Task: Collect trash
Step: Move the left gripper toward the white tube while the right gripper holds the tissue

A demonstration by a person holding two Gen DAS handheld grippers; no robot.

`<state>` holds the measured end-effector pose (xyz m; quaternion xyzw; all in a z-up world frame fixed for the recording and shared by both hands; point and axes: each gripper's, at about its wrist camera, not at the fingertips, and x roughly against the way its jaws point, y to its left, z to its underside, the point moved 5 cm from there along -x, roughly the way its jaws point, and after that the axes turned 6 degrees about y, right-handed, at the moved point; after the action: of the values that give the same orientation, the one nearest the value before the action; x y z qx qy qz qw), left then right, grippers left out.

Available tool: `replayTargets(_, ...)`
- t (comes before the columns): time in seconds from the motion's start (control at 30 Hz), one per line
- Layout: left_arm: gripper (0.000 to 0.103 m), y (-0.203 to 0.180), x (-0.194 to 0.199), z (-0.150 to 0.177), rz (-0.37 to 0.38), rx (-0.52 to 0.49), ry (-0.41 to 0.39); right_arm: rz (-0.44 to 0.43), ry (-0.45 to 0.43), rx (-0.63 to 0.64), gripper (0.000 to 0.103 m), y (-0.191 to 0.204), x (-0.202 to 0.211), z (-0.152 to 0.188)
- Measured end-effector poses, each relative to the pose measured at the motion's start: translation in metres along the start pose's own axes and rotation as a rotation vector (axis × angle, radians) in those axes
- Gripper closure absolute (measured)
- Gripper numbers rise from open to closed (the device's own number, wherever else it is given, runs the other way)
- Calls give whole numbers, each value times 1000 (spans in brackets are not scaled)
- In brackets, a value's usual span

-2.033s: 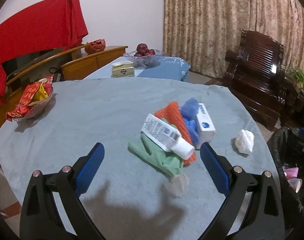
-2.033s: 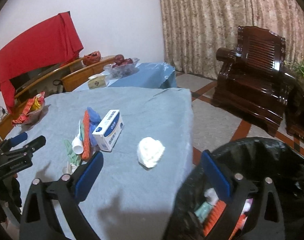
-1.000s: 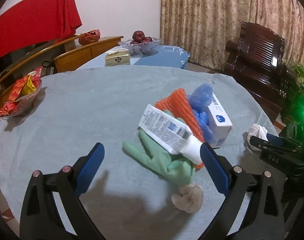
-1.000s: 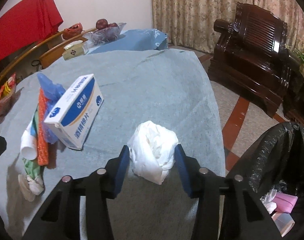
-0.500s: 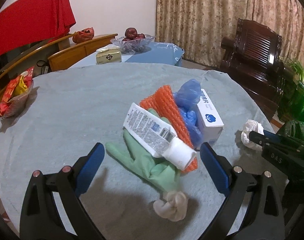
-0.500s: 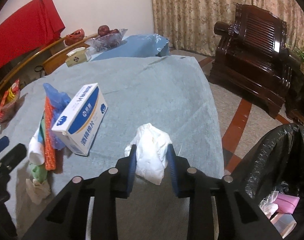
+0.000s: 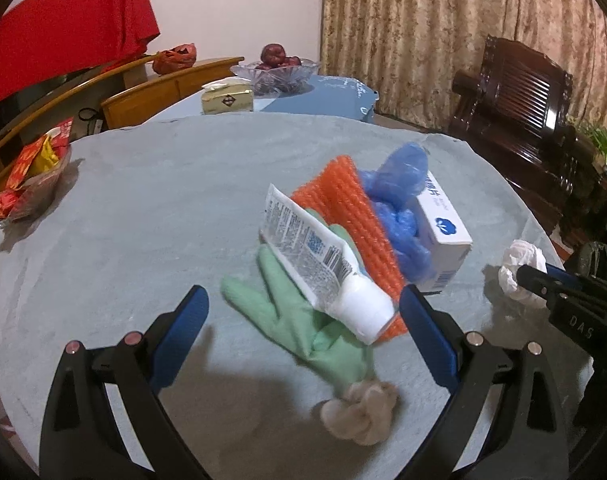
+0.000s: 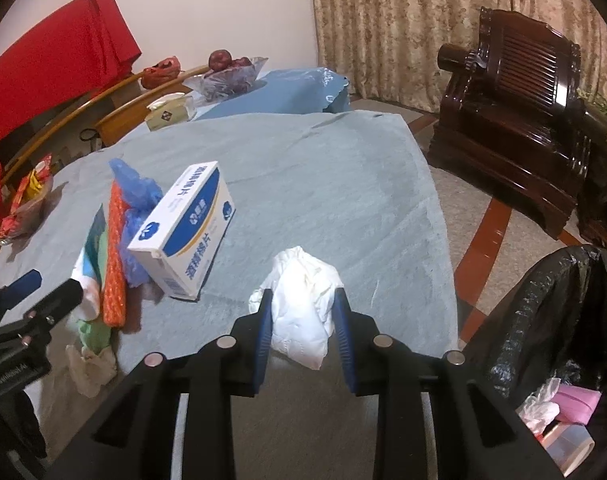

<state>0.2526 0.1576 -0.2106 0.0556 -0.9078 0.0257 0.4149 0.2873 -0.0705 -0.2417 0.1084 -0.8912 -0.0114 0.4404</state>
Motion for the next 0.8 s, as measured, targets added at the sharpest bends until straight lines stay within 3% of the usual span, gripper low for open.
replayTargets(0.23, 10, 32, 7, 12, -35, 58, 22, -15, 4, 15, 74, 8, 3, 5)
replayTargets(0.43, 10, 50, 3, 22, -20, 125, 60, -17, 9, 28, 74, 12, 4, 7)
replayTargets(0.8, 10, 23, 6, 18, 6, 85, 50, -13, 12, 51, 74, 17, 5, 12)
